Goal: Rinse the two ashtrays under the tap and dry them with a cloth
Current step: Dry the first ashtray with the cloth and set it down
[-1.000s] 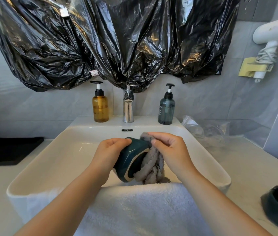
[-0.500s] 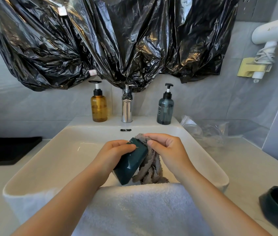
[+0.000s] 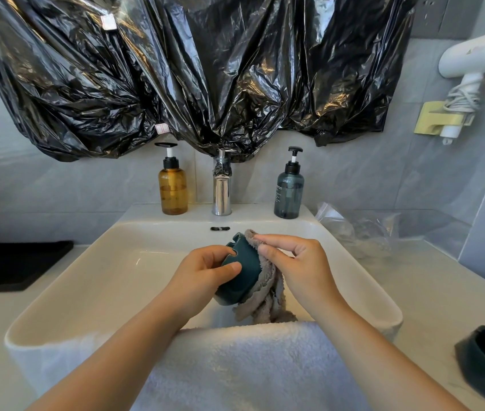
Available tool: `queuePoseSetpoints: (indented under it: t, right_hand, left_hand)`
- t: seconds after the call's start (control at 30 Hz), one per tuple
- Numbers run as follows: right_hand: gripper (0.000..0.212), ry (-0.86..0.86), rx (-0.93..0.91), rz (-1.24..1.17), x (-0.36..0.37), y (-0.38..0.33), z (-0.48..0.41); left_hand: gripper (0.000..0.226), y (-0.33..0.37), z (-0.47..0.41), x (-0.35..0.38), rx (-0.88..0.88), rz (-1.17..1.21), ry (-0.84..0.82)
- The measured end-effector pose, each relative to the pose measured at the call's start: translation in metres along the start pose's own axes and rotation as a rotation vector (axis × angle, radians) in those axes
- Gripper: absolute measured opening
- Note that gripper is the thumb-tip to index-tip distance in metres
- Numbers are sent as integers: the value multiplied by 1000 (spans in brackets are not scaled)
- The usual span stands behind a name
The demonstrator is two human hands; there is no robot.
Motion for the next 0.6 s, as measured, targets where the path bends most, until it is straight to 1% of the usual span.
queuePoseSetpoints:
  t: [0.1, 0.27, 0.37, 0.5, 0.6]
  right_hand:
    - [22, 33, 33, -7, -2, 4, -3]
    - [22, -1, 20, 21, 0, 2, -3]
    - [21, -37, 12, 38, 1, 1, -2]
    - [27, -102, -7, 0, 4, -5, 1]
    - [26, -74, -16, 25, 4, -5, 1]
  left_hand:
    - [14, 1, 1, 1, 2, 7, -14]
    - [9, 3, -1, 1, -26, 34, 22]
    - [19, 5, 0, -2, -76, 95, 65]
    - [31, 3, 2, -5, -97, 54, 119]
    - [23, 2, 2, -5, -98, 14, 104]
Point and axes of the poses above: each hand's wrist, its own z-axis away from the middle knuckle, its own x-axis out of the palm, y = z × x, the point moved 4 cm from there along -z, towards the middle knuckle, and after that the axes turned 6 degrees about x, right-handed, at the moved point
